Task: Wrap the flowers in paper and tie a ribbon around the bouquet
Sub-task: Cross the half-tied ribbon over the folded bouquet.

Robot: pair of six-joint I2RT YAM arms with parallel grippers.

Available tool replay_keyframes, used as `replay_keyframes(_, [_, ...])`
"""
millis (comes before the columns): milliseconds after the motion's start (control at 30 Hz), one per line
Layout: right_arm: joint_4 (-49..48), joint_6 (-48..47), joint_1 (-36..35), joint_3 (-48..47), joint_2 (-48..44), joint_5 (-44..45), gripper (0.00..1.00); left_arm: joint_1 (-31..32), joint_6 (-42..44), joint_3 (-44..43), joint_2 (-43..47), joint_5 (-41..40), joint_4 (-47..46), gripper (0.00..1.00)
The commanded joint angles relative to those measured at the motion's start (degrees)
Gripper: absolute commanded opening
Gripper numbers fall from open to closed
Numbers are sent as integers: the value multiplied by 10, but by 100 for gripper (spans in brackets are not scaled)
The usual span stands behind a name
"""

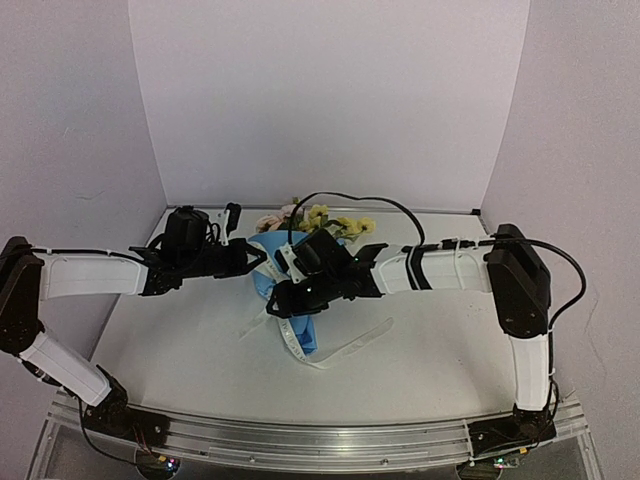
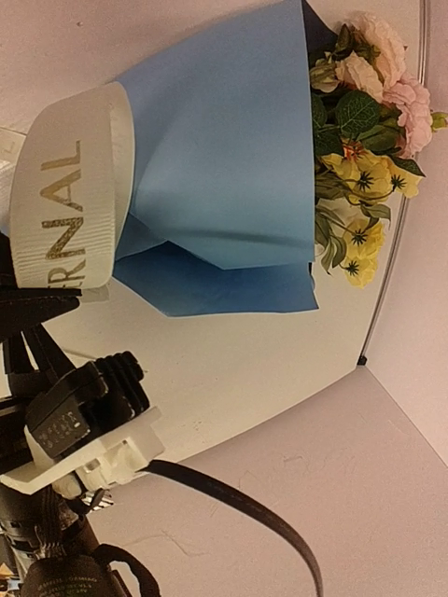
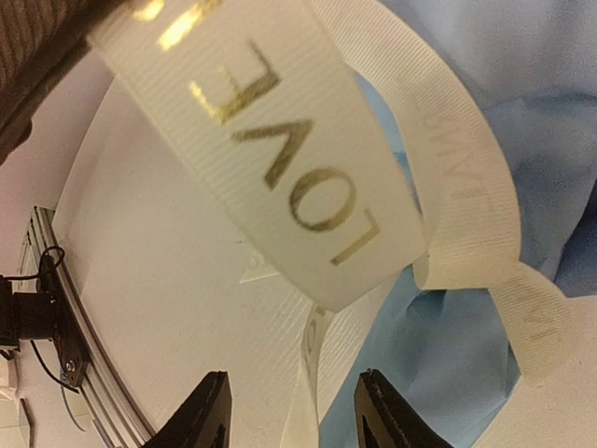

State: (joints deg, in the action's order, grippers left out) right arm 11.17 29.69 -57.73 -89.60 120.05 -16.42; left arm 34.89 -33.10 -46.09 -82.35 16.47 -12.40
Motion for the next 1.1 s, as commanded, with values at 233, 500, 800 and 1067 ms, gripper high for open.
replay_keyframes(233, [-10, 13, -5, 65, -78, 13, 46, -10, 0, -27, 15, 11, -4, 0])
replay_keyframes(500, [-10, 19, -5, 56, -77, -35, 36, -13, 0, -22, 17, 14, -5, 0])
replay_keyframes(800, [-10, 23, -5, 48, -52, -37, 39, -15, 0, -17, 19, 16, -6, 0])
replay_keyframes(1067, [-22, 37, -5, 60, -37, -68, 37, -17, -1, -21, 14, 15, -7, 0])
